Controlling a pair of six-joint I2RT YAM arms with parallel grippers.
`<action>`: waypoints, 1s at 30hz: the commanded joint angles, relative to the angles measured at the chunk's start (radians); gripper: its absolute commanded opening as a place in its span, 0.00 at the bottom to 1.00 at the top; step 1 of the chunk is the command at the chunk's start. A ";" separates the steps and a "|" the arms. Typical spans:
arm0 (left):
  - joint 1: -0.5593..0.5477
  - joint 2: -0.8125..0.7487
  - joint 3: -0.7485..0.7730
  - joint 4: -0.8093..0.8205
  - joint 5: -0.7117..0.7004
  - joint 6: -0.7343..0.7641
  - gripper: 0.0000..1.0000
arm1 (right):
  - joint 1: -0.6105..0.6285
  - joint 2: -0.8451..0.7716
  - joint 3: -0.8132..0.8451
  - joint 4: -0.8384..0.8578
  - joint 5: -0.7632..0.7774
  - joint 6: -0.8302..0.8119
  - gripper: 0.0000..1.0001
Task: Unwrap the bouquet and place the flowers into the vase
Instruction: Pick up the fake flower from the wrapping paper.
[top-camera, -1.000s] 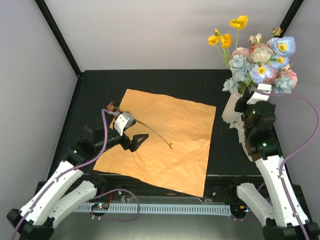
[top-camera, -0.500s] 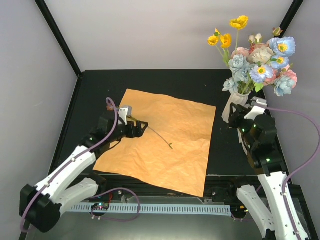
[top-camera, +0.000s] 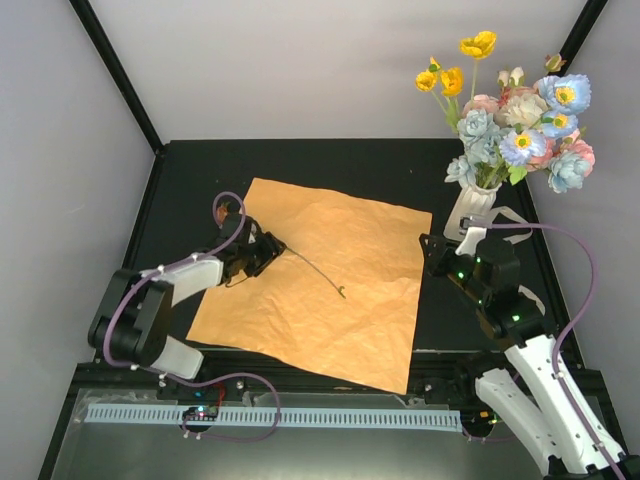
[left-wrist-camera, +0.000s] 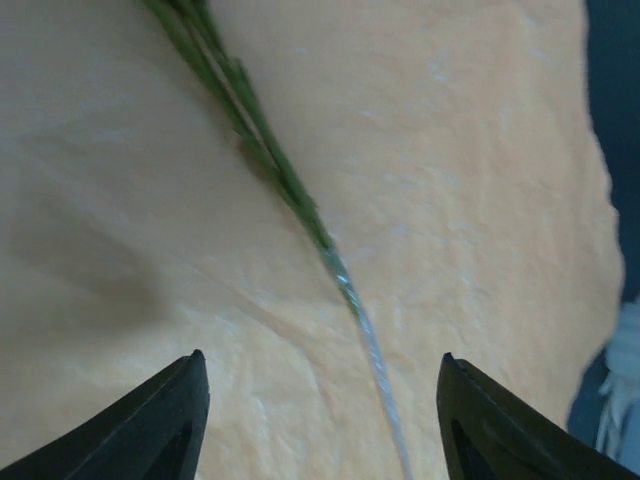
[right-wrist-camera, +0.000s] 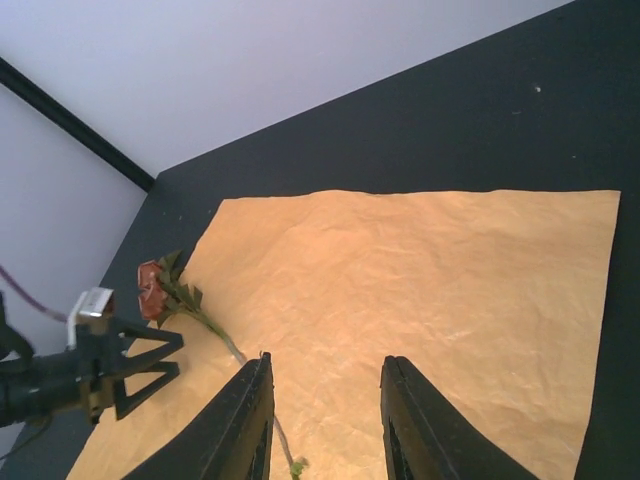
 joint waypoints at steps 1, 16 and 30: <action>0.025 0.094 0.085 0.035 -0.052 -0.081 0.60 | 0.021 -0.015 -0.003 0.035 -0.009 -0.004 0.33; 0.027 0.213 0.388 -0.416 -0.300 -0.143 0.38 | 0.023 -0.022 -0.005 0.040 0.022 -0.055 0.33; 0.023 0.337 0.530 -0.560 -0.289 -0.209 0.40 | 0.024 -0.046 -0.013 0.032 0.050 -0.073 0.33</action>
